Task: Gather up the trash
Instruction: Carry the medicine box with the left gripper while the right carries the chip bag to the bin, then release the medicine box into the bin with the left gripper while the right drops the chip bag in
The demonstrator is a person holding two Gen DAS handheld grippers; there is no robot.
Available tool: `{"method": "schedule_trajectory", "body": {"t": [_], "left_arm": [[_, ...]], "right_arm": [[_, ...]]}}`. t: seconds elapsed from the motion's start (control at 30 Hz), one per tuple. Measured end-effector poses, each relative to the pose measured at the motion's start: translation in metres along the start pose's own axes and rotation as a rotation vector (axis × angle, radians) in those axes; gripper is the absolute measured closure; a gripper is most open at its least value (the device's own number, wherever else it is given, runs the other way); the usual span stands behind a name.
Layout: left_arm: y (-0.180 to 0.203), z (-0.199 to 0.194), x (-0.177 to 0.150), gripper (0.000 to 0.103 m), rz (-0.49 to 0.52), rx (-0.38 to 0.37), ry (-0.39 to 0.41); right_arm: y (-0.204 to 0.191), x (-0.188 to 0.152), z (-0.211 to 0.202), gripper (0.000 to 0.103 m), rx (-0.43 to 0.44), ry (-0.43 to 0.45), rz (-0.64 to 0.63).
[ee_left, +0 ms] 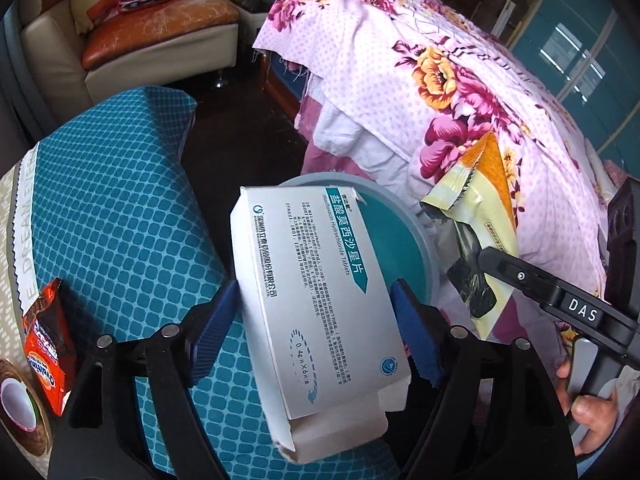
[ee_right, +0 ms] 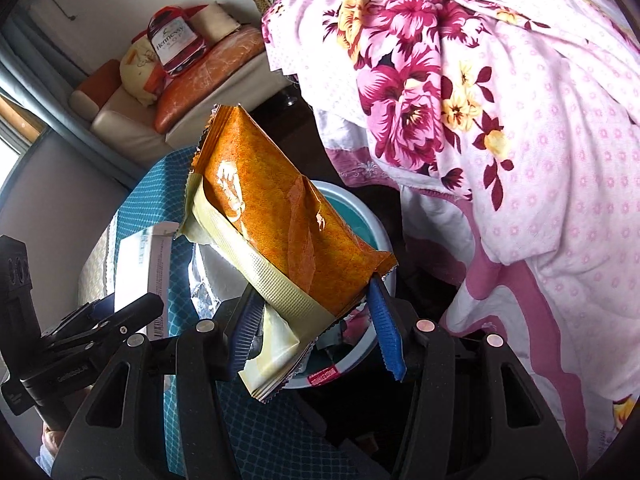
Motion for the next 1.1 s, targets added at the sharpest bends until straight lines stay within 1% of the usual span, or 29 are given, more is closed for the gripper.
{"method": "schedule_trajectory", "body": {"t": [0.03,0.1,0.13,0.5,0.8,1.0,1.1], "left_arm": [[-0.001,0.001,0.000,0.022,-0.005,0.001,-0.005],[-0.004,0.002,-0.001,0.017,-0.015,0.008,-0.007],[-0.005,0.002,-0.001,0.016,-0.019,0.010,-0.005],[-0.024,-0.005,-0.017,0.015,-0.070,-0.006,-0.025],[-0.027,-0.013,-0.029,0.015,-0.069,-0.019,-0.021],[-0.033,-0.018,-0.034,0.014,-0.076,-0.026,-0.013],[-0.038,-0.020,-0.035,0.014,-0.087,-0.031,-0.013]], "right_arm": [[0.000,0.000,0.001,0.052,-0.001,-0.001,0.000],[-0.001,0.000,0.002,0.052,-0.004,-0.004,-0.002],[-0.001,0.000,0.002,0.052,-0.005,-0.005,-0.003],[-0.012,-0.004,0.010,0.051,-0.015,-0.022,-0.016],[-0.027,-0.008,0.013,0.050,-0.025,-0.033,-0.040],[-0.039,-0.011,0.015,0.045,-0.042,-0.048,-0.062],[-0.045,-0.013,0.018,0.039,-0.044,-0.060,-0.067]]}}
Point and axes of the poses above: each gripper's, at about its wrist camera, not at the fingertips, and z roughly the way its jaws point, y to its right, x to its top, the point moved 2 cm from there along z, roughly the way its jaws point, and after that the axes turned 1 degree about -y, right-handed, at the moved point
